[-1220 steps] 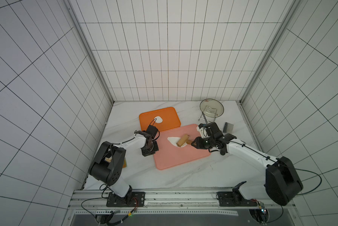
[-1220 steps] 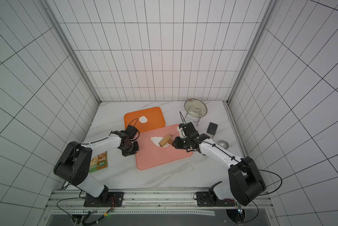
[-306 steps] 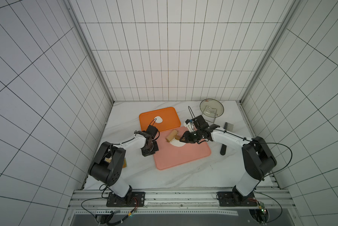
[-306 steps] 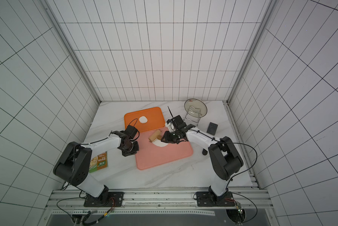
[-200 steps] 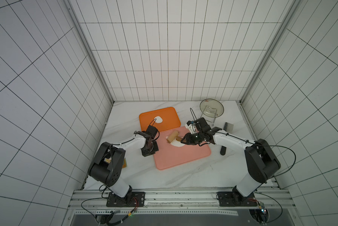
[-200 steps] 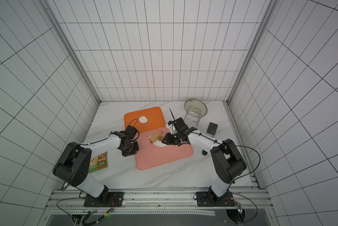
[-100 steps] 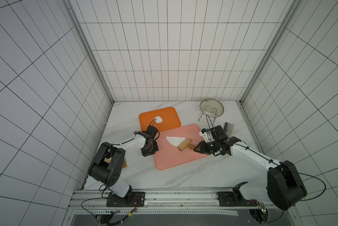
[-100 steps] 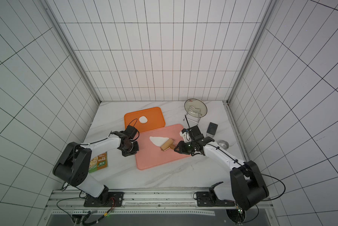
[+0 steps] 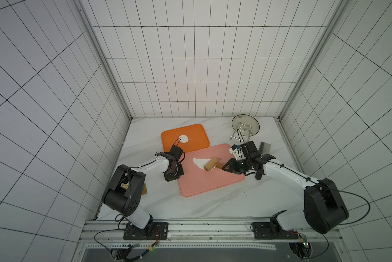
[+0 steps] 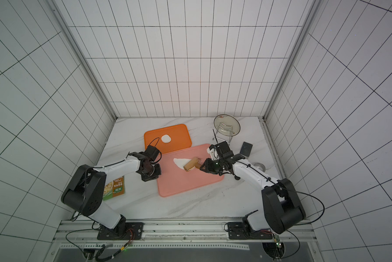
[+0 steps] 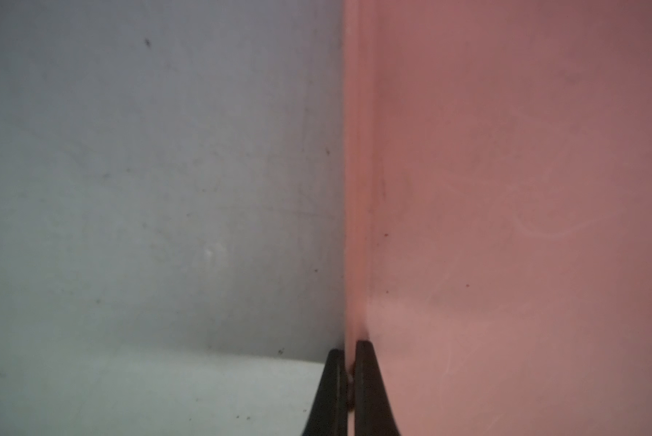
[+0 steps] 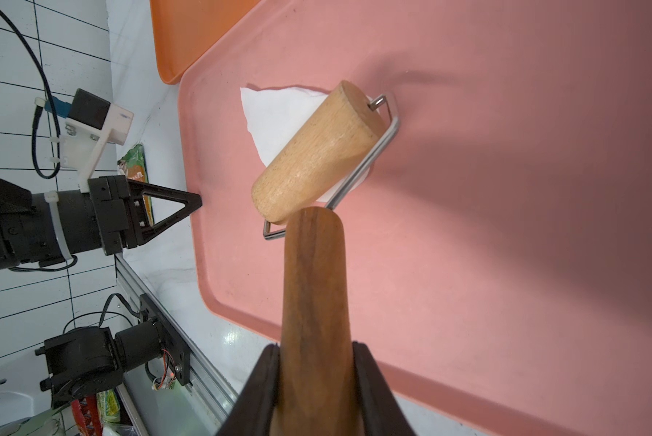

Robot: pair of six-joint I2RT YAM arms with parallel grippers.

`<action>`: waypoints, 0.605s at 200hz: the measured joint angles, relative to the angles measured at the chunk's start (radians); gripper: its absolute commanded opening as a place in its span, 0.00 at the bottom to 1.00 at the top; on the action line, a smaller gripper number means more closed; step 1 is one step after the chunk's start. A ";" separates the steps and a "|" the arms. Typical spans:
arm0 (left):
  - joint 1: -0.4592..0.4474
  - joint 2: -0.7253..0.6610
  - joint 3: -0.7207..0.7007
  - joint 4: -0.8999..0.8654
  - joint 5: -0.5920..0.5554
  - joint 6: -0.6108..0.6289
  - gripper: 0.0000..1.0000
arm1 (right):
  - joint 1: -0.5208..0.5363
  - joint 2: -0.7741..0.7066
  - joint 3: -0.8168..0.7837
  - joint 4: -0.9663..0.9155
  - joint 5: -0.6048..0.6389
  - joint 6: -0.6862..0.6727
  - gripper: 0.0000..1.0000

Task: Roll out the dumpling wrappers from the dough
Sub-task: Flatten out the dough on the work surface.

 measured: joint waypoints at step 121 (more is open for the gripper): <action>0.000 0.000 0.002 -0.004 0.000 0.000 0.00 | -0.019 -0.025 0.067 -0.114 0.087 0.000 0.00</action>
